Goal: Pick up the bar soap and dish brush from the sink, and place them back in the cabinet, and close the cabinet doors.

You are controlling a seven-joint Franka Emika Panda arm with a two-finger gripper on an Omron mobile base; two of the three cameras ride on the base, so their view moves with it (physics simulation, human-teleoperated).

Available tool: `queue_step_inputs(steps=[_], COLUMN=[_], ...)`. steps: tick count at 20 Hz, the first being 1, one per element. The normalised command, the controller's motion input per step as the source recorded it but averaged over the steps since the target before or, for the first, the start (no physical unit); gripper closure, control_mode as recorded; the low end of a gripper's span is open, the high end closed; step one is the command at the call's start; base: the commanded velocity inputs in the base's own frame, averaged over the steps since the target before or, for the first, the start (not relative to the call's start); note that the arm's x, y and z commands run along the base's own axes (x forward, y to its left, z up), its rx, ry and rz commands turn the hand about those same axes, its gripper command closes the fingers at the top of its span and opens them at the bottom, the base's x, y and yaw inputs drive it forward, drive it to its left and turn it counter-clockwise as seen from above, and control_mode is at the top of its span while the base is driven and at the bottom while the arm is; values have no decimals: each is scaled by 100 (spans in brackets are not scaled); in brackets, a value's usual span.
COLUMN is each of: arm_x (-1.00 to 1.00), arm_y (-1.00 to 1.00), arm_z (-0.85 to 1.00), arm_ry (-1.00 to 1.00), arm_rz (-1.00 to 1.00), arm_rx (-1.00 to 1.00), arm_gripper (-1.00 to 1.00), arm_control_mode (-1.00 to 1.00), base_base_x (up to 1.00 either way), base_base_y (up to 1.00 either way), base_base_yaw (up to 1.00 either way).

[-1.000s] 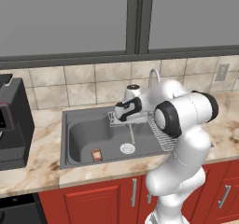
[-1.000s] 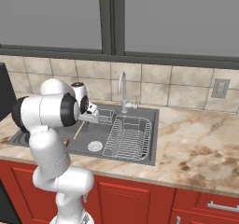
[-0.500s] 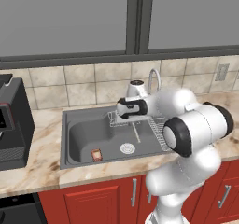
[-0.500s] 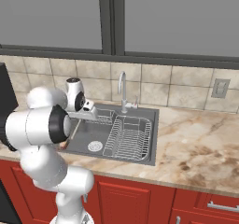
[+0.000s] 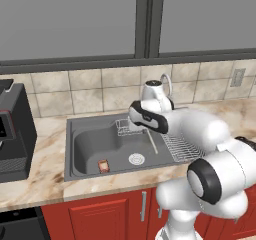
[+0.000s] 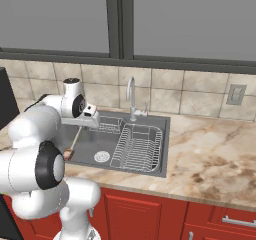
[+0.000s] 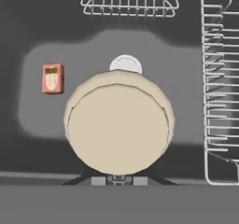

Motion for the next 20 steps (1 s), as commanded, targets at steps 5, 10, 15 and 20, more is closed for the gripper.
queue_step_inputs(steps=[5, 10, 15, 20], arm_x=[-40, -22, -20, -19], arm_y=[-5, -6, -11, -10], arm_z=[54, 50, 40, 31], arm_ry=[0, 0, 0, 0], arm_rz=[0, 0, 0, 0], arm_rx=[0, 0, 0, 0], arm_gripper=[100, 100, 100, 100], arm_control_mode=[-100, -100, -100, -100], base_base_x=[0, 0, 0, 0], base_base_y=[0, 0, 0, 0], base_base_yaw=[0, 0, 0, 0])
